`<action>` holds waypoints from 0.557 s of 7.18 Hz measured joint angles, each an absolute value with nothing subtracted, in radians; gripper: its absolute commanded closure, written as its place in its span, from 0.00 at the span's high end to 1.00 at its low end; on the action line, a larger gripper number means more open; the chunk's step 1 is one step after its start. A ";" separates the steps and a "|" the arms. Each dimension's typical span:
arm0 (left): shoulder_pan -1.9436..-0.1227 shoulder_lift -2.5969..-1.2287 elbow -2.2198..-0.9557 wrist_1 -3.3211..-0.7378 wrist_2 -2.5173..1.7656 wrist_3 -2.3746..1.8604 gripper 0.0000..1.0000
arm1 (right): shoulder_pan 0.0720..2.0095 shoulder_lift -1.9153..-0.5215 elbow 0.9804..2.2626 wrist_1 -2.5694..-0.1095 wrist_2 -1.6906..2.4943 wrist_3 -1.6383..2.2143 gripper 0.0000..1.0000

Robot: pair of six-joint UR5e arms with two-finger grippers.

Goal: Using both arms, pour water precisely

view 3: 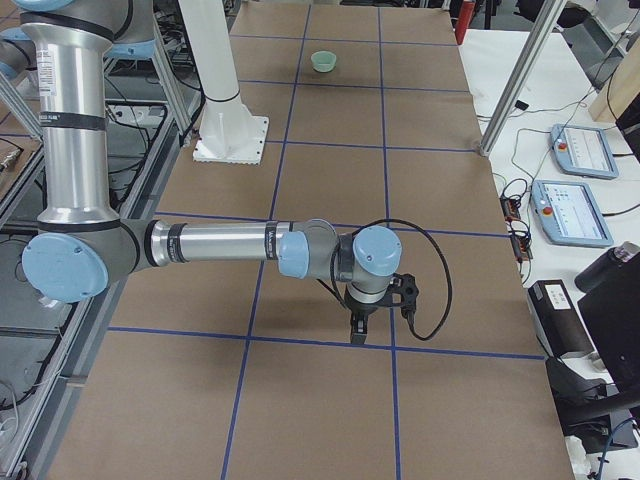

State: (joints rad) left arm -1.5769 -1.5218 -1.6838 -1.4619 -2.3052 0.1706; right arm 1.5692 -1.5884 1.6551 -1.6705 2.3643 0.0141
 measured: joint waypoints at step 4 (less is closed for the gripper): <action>-1.579 -1.522 -1.690 -1.462 -2.305 0.157 1.00 | 1.569 -1.587 1.660 -1.670 2.364 0.014 0.99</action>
State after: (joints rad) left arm -1.5791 -1.5224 -1.6897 -1.4622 -2.3051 0.1567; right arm 1.5693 -1.5875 1.6604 -1.6702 2.3639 0.0138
